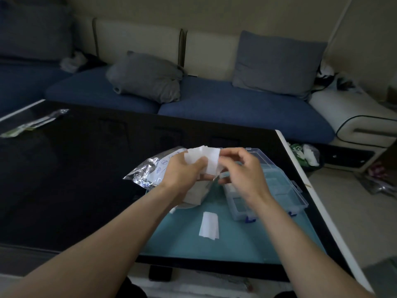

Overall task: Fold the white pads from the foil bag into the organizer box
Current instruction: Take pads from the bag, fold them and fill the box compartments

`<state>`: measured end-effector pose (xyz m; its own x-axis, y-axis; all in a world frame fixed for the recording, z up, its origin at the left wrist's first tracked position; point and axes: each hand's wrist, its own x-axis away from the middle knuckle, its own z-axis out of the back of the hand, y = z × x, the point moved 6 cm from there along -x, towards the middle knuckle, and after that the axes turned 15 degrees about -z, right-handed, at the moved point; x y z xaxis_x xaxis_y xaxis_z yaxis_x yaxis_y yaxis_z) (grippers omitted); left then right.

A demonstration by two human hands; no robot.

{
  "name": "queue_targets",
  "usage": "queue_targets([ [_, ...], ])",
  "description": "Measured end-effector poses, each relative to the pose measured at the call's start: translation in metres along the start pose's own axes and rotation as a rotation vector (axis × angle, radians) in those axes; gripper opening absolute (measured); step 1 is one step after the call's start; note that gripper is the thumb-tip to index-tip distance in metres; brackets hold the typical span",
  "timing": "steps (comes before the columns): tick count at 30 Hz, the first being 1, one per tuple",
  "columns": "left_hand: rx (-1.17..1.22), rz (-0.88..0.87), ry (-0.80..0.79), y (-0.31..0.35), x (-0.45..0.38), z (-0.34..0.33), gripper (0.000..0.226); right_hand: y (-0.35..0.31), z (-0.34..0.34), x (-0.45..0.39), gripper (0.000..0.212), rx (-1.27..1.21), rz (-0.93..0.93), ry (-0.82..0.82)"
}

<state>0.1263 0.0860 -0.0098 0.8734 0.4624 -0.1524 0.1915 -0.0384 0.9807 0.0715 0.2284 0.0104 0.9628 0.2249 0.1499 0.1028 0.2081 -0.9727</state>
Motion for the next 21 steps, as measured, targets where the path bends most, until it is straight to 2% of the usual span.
queue_targets([
  [2,-0.024,-0.006,-0.014,-0.003,0.0,0.004,0.016,-0.004,0.006,0.002,0.016,-0.021,0.012,-0.019],
  [6,-0.005,-0.022,-0.068,-0.002,0.001,0.0,0.02,-0.007,0.01,0.004,0.02,0.211,0.143,0.031],
  [14,0.166,0.137,-0.093,-0.003,0.006,-0.009,0.024,0.004,0.013,-0.003,0.009,0.054,0.019,-0.108],
  [21,-0.016,0.094,-0.065,-0.002,0.005,-0.005,0.02,0.007,0.015,-0.001,0.014,0.032,-0.083,-0.157],
])
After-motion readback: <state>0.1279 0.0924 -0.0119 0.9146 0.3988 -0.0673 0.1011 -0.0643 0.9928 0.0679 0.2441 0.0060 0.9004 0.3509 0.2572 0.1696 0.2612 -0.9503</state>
